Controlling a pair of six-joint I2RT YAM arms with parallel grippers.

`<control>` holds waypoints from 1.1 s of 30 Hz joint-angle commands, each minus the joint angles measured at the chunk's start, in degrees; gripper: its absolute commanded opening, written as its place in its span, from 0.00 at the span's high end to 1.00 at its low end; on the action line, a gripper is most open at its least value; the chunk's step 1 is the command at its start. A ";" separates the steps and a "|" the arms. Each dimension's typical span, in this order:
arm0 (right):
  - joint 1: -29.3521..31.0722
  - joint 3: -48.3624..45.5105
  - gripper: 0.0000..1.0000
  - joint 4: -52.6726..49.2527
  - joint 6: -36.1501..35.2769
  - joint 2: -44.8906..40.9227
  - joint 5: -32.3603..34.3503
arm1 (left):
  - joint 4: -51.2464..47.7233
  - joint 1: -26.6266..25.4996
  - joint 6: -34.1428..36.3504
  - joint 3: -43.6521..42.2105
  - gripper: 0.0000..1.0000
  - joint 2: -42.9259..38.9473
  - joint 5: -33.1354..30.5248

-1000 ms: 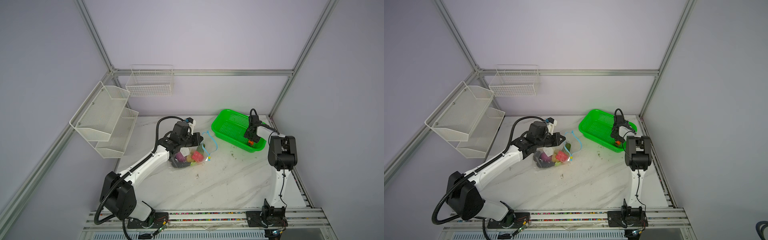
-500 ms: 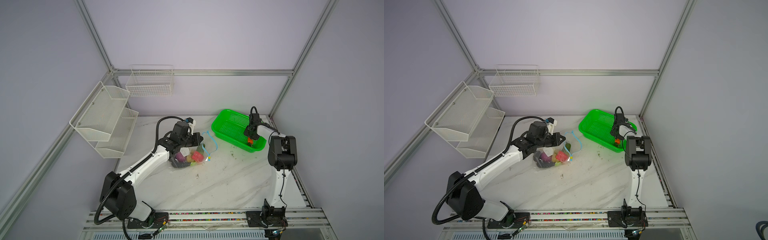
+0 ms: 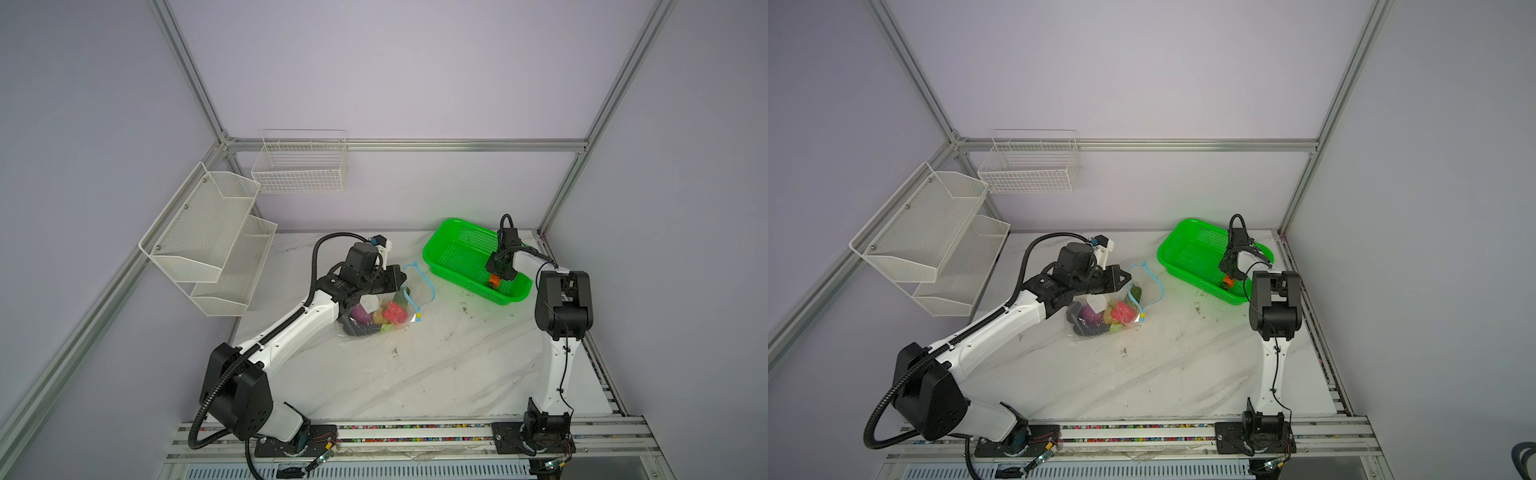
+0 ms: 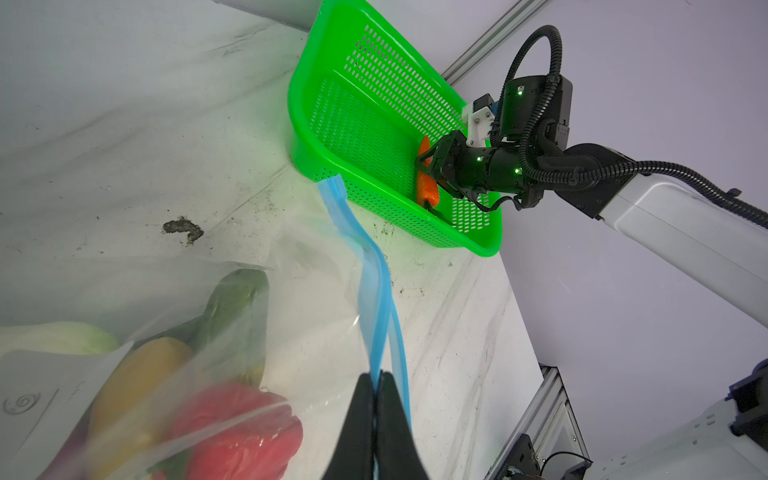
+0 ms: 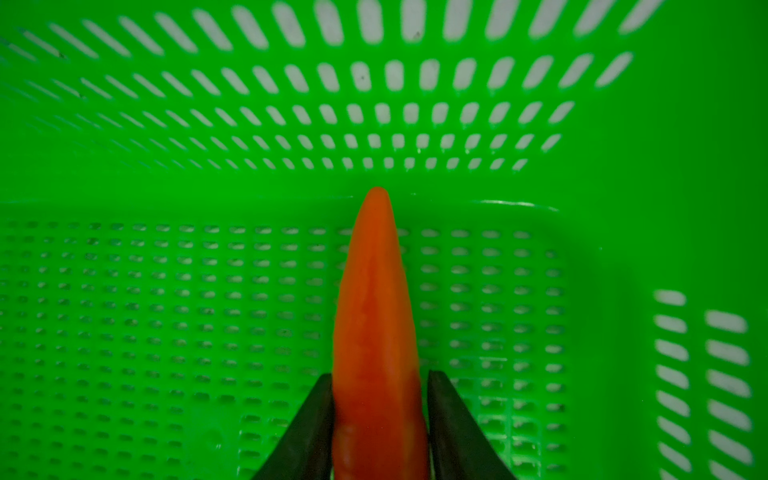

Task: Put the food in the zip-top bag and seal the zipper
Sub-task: 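Lower the right gripper and grasp the orange carrot in the basket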

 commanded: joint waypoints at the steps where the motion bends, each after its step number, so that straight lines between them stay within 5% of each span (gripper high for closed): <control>1: -0.33 1.14 0.61 0.35 0.05 0.58 -0.60 | 1.25 0.24 -0.30 -1.15 1.00 -0.31 -0.15; 26: -0.53 2.54 0.63 0.59 1.65 -2.71 -1.32 | 1.19 0.22 -0.49 -1.40 1.00 -0.71 -0.45; 33: -1.97 4.73 0.62 -0.99 -3.45 0.42 -1.63 | 1.19 0.25 -0.46 -1.51 1.00 -0.82 -0.50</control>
